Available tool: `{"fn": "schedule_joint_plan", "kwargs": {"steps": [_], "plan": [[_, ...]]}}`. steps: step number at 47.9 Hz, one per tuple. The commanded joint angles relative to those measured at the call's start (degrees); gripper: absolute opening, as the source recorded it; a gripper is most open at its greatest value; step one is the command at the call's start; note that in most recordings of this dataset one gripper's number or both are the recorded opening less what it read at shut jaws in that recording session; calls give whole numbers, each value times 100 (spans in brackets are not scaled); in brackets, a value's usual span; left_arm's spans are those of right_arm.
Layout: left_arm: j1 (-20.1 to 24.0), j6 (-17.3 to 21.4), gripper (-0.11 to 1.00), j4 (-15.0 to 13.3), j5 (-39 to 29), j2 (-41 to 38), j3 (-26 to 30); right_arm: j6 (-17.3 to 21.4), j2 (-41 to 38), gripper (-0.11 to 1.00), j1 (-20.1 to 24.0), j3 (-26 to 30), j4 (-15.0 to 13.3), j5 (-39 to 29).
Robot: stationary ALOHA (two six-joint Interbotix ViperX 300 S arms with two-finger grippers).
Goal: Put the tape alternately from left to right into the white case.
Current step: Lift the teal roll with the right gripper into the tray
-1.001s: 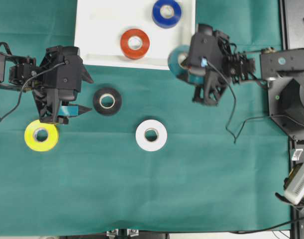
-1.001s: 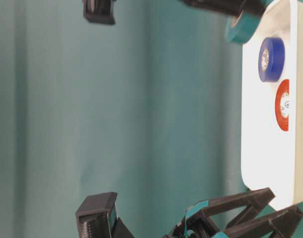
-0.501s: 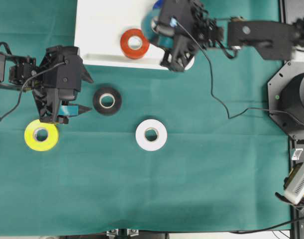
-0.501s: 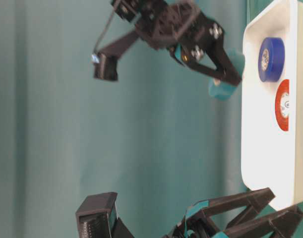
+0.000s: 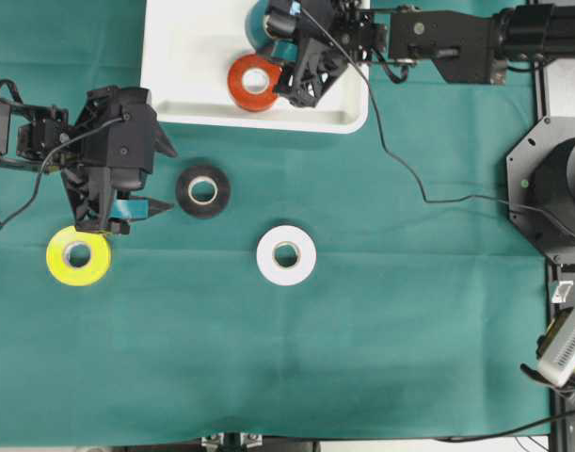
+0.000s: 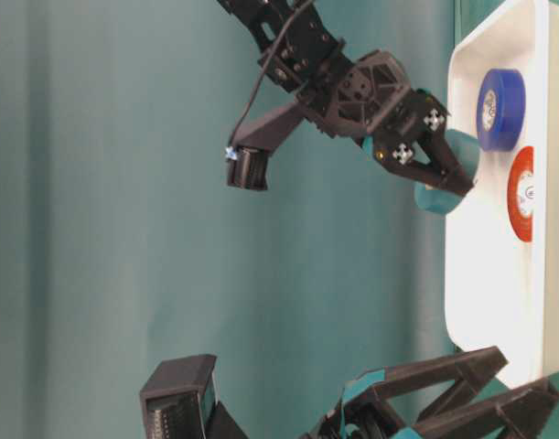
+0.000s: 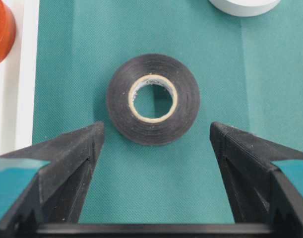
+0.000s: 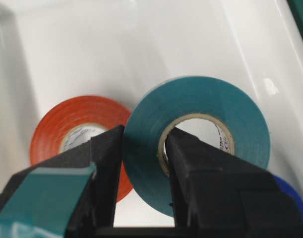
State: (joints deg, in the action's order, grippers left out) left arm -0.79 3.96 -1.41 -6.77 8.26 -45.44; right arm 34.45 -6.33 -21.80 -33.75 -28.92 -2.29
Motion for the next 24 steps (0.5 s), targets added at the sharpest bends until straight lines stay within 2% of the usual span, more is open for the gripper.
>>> {"fn": "schedule_joint_plan", "kwargs": {"steps": [1,24], "plan": [[-18,9,40,-9,35,44,62,-9,79,23,-105,185,-18,132],[-18,9,40,-9,44,44,44,-35,-176,23,-334,422,-18,308]]}}
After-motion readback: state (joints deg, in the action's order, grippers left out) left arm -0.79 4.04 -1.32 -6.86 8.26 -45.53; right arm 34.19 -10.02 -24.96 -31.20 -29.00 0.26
